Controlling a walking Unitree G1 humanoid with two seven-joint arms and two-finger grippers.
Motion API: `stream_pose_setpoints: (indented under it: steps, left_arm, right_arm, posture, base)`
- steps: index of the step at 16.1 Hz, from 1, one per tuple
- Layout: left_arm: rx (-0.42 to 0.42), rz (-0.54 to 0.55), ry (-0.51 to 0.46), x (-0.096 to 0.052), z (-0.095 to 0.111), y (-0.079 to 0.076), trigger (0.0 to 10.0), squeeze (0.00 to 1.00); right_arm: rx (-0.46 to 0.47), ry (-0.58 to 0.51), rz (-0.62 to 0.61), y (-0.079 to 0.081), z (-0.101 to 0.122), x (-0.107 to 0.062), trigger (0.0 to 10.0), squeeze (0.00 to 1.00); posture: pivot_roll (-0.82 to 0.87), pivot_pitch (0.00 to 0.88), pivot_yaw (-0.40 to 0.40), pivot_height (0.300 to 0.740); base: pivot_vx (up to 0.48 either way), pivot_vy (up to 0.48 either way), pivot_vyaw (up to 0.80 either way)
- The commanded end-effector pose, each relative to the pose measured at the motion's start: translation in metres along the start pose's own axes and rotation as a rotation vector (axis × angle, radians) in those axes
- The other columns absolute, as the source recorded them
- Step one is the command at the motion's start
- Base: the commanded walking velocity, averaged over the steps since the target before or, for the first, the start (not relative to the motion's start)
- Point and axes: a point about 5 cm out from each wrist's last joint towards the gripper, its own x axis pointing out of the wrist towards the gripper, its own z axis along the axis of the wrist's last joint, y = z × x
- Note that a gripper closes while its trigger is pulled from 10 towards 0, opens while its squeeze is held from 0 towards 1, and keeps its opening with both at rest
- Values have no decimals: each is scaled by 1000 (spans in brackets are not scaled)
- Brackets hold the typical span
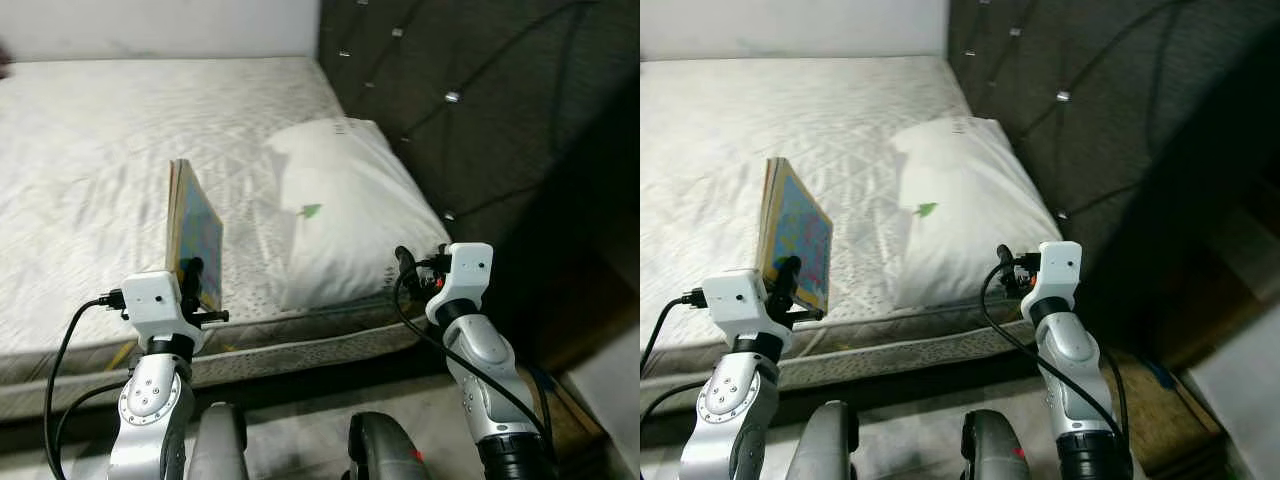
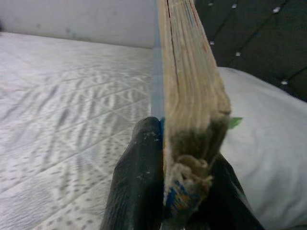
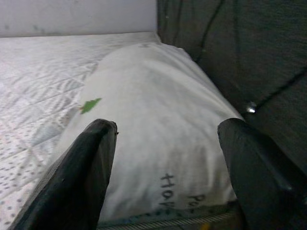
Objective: Clean up the room
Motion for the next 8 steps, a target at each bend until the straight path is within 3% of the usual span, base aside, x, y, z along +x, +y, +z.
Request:
stream_pose_setpoints:
  steps: [1,8]
  left_arm:
    - [-5,-17,-73,3,14,-4,10000,0]
    - [-11,-25,-68,4,13,-4,10000,0]
  right_arm:
    - [0,4,-2,-3,1,0,10000,0]
    - [0,4,1,-2,1,0,10000,0]
  posture:
    - [-45,77,-44,640]
    - [-45,78,-43,640]
  base:
    - [375,0,0]
    - [382,0,0]
